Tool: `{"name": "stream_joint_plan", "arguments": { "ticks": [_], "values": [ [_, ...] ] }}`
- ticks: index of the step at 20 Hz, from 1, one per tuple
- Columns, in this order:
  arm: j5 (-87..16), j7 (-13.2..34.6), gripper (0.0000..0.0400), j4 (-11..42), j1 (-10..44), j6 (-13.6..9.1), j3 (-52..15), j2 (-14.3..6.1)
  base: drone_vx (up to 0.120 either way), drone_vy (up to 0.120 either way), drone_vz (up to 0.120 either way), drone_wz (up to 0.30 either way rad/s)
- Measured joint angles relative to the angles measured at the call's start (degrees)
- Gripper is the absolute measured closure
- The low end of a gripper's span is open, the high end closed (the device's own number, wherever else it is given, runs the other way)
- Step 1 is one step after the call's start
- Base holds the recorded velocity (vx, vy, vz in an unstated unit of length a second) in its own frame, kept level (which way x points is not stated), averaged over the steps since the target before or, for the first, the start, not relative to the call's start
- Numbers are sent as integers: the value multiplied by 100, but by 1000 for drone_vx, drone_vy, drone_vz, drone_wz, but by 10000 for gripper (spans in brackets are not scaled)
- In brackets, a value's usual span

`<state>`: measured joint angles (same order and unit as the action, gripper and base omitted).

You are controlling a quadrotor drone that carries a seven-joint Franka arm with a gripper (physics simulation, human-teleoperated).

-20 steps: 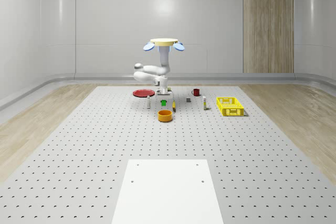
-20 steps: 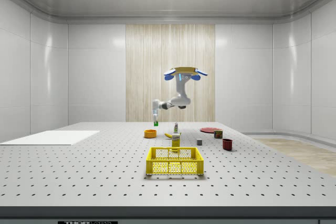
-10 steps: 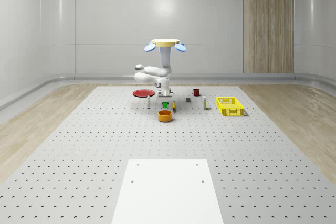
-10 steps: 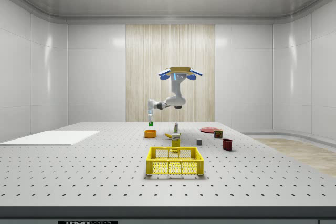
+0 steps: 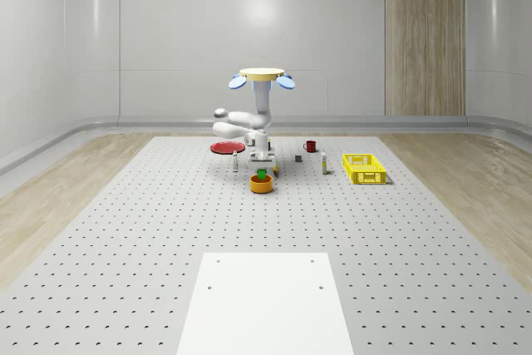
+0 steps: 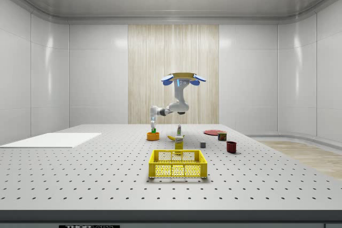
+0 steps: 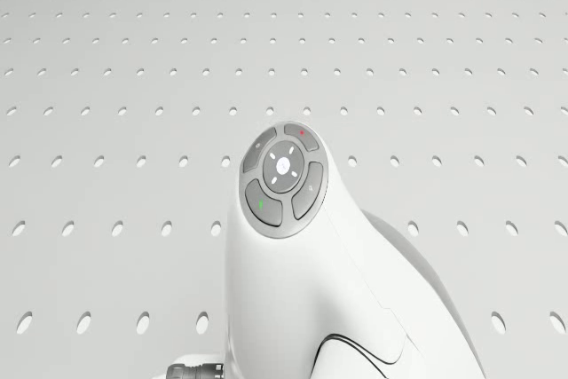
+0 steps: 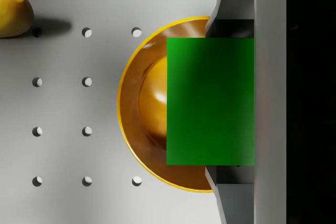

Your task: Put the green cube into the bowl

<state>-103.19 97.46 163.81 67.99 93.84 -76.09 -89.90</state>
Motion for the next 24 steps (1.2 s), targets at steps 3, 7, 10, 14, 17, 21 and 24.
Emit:
{"name": "stream_joint_plan", "arguments": {
  "ticks": [3,7,10,14,17,21,24],
  "values": [
    [-202,2,149,-49,36,77,215,-6,0,0,0,0],
    [-533,7,149,-147,104,202,568,-2,0,0,0,0],
    [-768,10,149,-231,159,287,817,15,0,0,0,0],
    [-960,5,83,-302,201,337,1010,49,0,0,0,0],
    [-972,-7,39,-300,191,310,1011,73,0,0,0,0],
    [-788,-23,14,-215,124,195,801,93,0,0,0,0],
    [-577,-33,7,-136,65,88,569,105,0,0,0,0]
  ]
}}
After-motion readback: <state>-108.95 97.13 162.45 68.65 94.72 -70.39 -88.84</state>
